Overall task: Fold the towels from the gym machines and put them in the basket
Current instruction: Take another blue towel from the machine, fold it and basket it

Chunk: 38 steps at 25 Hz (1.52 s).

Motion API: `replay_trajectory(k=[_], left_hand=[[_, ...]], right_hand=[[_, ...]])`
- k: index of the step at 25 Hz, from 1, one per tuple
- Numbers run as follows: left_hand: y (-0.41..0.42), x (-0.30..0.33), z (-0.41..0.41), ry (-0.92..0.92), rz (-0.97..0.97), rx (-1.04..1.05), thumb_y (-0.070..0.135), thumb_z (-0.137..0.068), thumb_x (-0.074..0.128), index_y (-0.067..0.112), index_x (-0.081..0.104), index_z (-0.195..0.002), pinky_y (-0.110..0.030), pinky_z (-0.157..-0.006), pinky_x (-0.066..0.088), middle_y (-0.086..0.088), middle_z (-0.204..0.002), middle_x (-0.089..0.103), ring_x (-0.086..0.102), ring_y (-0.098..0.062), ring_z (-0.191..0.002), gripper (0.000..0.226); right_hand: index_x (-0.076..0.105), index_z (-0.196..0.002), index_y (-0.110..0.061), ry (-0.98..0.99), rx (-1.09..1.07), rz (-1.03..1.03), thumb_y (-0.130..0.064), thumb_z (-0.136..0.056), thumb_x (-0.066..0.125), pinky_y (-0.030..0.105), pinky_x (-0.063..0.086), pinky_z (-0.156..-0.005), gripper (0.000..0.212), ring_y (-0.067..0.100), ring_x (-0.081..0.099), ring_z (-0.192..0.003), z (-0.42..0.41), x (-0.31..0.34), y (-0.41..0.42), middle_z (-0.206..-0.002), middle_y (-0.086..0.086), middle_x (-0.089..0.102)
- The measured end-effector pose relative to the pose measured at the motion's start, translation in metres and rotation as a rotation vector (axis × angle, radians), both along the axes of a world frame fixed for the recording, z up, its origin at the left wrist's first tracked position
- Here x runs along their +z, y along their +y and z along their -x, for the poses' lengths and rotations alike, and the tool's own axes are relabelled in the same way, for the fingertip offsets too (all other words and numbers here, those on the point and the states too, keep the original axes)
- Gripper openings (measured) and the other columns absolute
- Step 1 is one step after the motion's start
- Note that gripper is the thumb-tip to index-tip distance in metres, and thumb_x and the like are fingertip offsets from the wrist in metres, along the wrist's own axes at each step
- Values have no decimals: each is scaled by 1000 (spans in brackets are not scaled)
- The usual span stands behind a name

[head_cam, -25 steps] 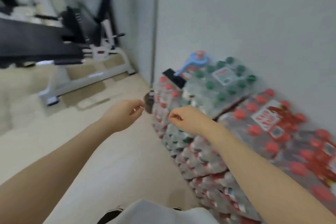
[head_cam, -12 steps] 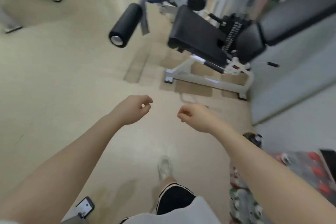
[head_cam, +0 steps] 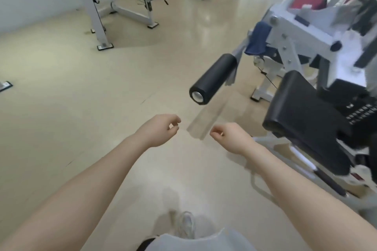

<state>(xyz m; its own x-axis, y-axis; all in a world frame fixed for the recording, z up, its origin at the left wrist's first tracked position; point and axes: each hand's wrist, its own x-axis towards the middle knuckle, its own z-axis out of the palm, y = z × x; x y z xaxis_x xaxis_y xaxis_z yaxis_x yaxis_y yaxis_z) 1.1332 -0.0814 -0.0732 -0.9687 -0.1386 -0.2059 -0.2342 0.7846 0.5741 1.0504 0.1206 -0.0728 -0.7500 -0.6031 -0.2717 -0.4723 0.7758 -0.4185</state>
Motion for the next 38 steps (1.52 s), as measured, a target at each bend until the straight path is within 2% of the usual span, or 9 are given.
replay_trajectory(k=[8,12,17,19,22,24,26,32,38], left_hand=[[-131,-28,170,-83,-11,51,22,-93,44,16,58,-115,-31,-89,47,-1,-116,62,57,-19,-97,27],[-223,-34,300,-40,-56,-60,22,-93,45,15,58,-115,-28,-85,44,-1,-111,62,55,-18,-92,26],[-337,-21,451,-126,15,-272,21,-94,46,14,57,-116,-23,-77,38,-1,-106,61,53,-17,-86,26],[-355,-18,513,-121,-19,-299,17,-93,47,11,58,-113,-22,-75,36,-6,-107,64,54,-19,-84,24],[-349,-20,598,-43,-67,-327,11,-91,47,7,61,-109,-22,-74,39,-10,-106,67,59,-23,-84,23],[-334,-20,658,-9,-67,-425,11,-91,46,7,61,-110,-23,-74,39,-10,-104,68,61,-25,-87,24],[-315,-20,718,14,-54,-545,12,-92,45,9,59,-113,-24,-74,39,-8,-103,66,56,-23,-81,25],[-245,-6,912,29,46,-836,13,-93,43,8,55,-118,-21,-70,32,-9,-108,63,51,-22,-83,28],[-173,-7,1053,42,30,-1035,11,-92,43,7,52,-121,-26,-80,36,-10,-113,61,53,-26,-88,30]], right_hand=[[63,-99,-9,-43,-20,-59,-21,-94,42,36,47,-82,24,25,58,-97,165,-23,-123,-102,7,66],[63,-92,-9,-88,-199,-25,-19,-91,42,36,49,-75,24,26,61,-89,272,-44,-207,-91,6,66],[56,-80,-19,-119,-426,95,-20,-92,45,30,44,-72,16,23,58,-86,392,-30,-297,-84,2,61],[59,-89,-18,-130,-560,145,-21,-92,46,28,44,-72,14,21,58,-84,433,-21,-309,-86,-1,58],[56,-115,-13,-114,-754,191,-22,-92,47,29,45,-80,26,20,59,-91,489,-20,-302,-95,0,60],[52,-122,-12,-109,-911,259,-21,-93,47,26,46,-73,30,20,60,-89,536,-22,-286,-99,3,61],[48,-123,-13,-112,-1015,302,-21,-93,47,22,42,-63,31,16,59,-80,586,-26,-270,-98,2,59],[52,-116,-8,-45,-1162,242,-20,-93,46,29,40,-74,27,19,51,-83,761,-26,-218,-91,3,54],[45,-127,-6,90,-1286,82,-17,-92,46,34,40,-85,36,31,52,-109,884,-11,-176,-124,15,55]])
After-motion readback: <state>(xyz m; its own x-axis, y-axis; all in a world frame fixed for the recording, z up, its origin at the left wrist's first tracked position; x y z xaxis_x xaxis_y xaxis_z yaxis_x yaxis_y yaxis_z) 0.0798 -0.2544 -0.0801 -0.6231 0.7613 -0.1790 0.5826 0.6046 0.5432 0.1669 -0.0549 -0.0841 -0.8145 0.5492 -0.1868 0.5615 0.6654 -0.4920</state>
